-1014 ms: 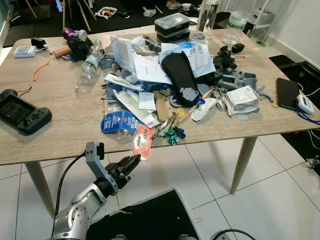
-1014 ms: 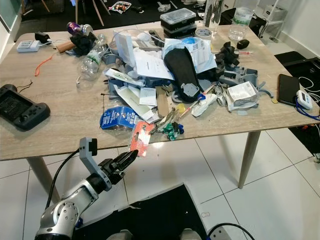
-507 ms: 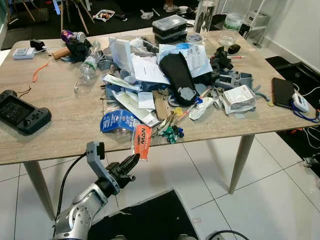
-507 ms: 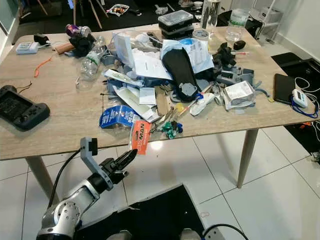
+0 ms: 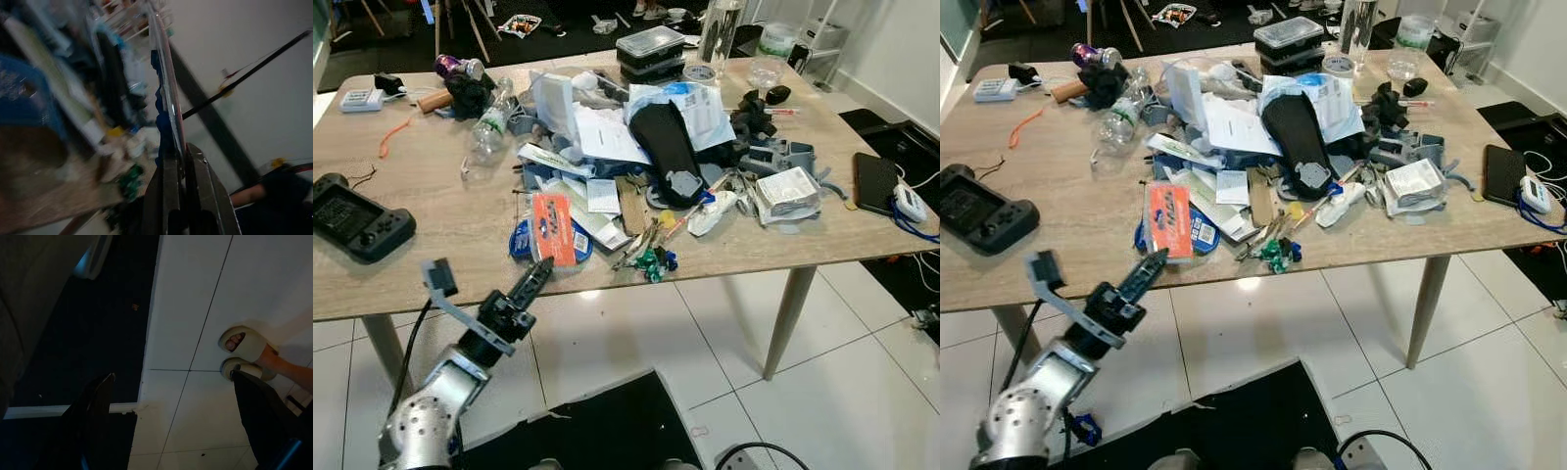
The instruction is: Picking trash to rubbish bin
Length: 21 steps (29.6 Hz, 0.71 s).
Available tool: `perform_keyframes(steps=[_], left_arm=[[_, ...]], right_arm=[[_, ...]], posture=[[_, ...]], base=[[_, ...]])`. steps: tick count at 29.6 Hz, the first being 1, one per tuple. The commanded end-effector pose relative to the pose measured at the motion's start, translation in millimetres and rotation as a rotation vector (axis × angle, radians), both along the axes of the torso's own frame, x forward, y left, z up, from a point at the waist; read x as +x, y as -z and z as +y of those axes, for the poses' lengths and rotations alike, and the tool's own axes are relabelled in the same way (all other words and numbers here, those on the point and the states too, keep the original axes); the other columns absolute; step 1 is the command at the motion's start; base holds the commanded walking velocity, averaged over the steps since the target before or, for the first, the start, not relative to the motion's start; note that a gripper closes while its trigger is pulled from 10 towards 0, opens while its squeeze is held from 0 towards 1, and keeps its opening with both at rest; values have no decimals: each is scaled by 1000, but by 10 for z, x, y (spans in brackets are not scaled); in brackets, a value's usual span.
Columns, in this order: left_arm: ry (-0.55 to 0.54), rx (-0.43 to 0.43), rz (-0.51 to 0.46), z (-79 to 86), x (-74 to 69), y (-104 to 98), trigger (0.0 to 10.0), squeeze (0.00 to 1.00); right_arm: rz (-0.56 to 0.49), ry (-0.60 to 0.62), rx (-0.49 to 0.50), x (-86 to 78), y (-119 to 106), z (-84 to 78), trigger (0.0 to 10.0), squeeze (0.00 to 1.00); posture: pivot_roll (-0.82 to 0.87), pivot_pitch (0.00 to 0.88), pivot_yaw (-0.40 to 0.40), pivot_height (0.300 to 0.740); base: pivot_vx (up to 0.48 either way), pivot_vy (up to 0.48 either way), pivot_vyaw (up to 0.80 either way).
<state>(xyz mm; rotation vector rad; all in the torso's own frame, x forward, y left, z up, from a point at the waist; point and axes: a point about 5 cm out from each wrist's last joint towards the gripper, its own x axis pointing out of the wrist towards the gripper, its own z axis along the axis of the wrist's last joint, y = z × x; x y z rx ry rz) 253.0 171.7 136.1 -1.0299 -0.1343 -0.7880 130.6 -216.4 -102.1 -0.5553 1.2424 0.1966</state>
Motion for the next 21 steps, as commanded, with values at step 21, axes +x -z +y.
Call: perform_keyframes(steps=[21], left_arm=[[-1,300,141,215,-202,339,10000,0]], right_arm=[[32,-14,-9,-93,16,-64,10000,0]], posture=[[5,144,6,740]], base=[[-208,0,0]])
